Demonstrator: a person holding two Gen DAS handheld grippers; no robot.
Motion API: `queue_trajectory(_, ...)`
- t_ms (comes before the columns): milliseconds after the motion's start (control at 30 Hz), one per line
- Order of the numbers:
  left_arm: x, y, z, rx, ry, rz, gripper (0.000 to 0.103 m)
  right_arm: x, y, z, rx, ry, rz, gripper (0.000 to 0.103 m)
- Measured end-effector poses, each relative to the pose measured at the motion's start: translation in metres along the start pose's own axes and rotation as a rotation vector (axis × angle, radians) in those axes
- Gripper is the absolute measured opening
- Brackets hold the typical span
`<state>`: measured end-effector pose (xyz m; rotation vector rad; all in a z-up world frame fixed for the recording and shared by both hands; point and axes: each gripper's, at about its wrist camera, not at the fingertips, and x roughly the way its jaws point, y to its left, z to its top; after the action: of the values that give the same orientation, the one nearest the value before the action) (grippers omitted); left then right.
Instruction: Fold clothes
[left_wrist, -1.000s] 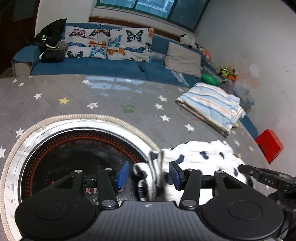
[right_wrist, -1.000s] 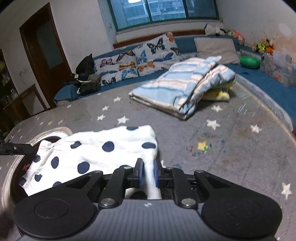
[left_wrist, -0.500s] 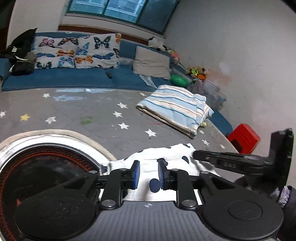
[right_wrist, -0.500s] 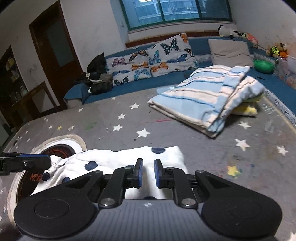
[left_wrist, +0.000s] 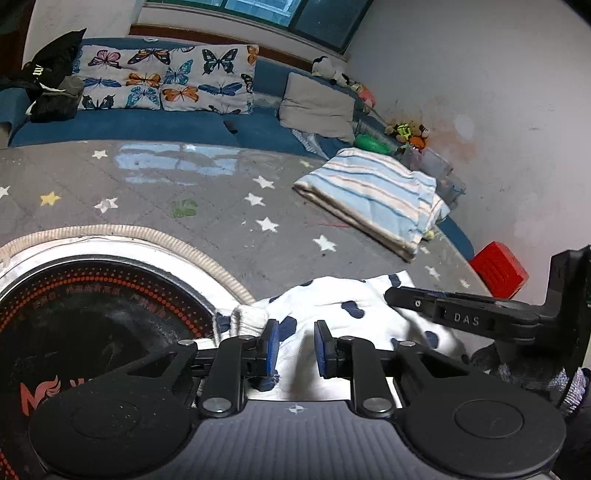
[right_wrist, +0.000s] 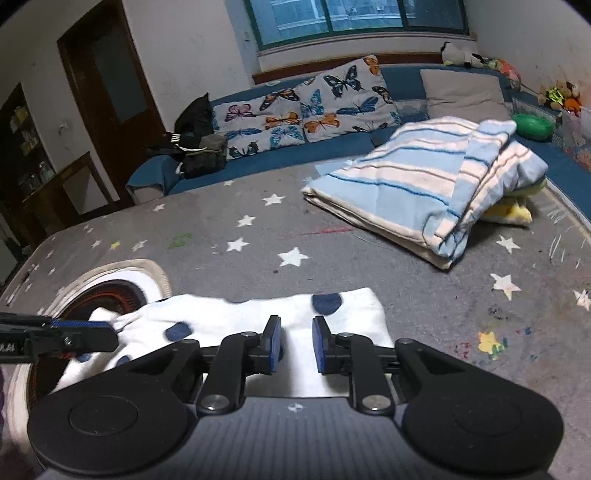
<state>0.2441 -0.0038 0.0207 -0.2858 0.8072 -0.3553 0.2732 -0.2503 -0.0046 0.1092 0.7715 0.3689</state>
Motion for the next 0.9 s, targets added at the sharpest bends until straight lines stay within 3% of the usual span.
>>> queue_trajectory(167, -0.018, -0.008, -0.009, 0.019, -0.016, -0.021, 0.021, -0.029, 0.012, -0.013, -0.042, 0.008, 0.035, 0.028)
queue_trajectory(333, -0.028, -0.013, -0.025, 0.052, -0.006, -0.033, 0.022, -0.054, 0.021, -0.036, -0.076, 0.016, 0.061, 0.028)
queue_trajectory(667, -0.022, -0.003, -0.043, 0.034, 0.028, 0.003, 0.021, -0.08, 0.008, -0.072, -0.097, 0.038, -0.007, 0.03)
queue_trajectory(900, -0.041, -0.006, -0.044, 0.032, -0.012, -0.019, 0.022, -0.098, 0.003, -0.077, -0.115, 0.008, -0.044, 0.036)
